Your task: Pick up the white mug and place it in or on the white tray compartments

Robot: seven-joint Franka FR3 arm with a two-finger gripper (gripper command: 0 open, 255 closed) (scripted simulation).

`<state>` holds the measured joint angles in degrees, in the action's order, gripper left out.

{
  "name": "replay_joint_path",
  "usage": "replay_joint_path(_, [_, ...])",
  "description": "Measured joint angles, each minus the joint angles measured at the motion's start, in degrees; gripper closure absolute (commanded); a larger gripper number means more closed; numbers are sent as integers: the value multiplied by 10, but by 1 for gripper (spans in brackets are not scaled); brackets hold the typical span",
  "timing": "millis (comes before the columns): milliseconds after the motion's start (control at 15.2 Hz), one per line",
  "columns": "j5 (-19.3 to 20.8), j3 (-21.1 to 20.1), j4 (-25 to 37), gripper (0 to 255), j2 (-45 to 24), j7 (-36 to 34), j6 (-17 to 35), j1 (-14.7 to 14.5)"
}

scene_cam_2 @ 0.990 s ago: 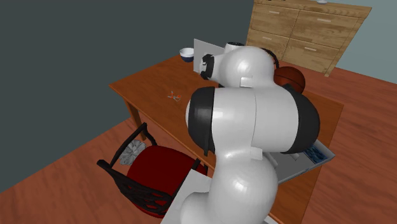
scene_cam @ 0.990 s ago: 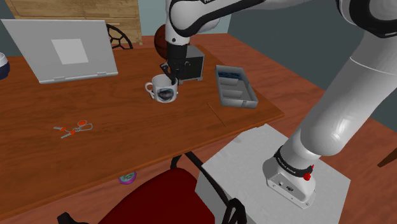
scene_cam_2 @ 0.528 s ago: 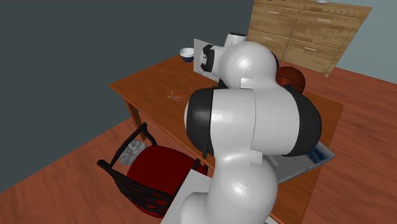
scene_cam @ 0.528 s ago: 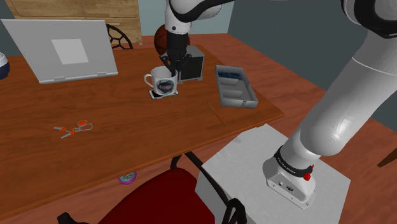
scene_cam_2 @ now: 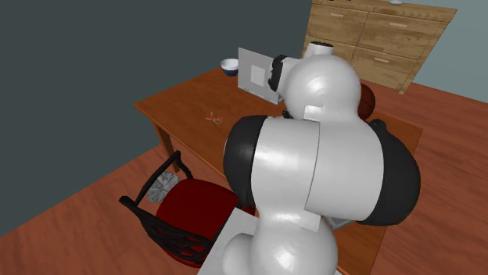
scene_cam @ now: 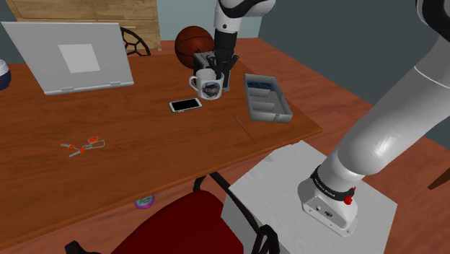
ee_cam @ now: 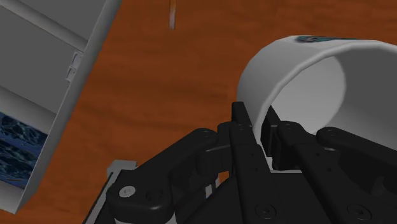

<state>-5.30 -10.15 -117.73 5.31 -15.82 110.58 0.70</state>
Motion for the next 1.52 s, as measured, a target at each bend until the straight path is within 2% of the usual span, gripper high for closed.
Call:
replay_joint_path(660, [12,77,-41,255,48,132,-16,60])
replay_joint_path(1188, [30,144,-26,255,40,242,-30,111])
replay_joint_path(1518, [38,186,12,255,15,312,-45,143])
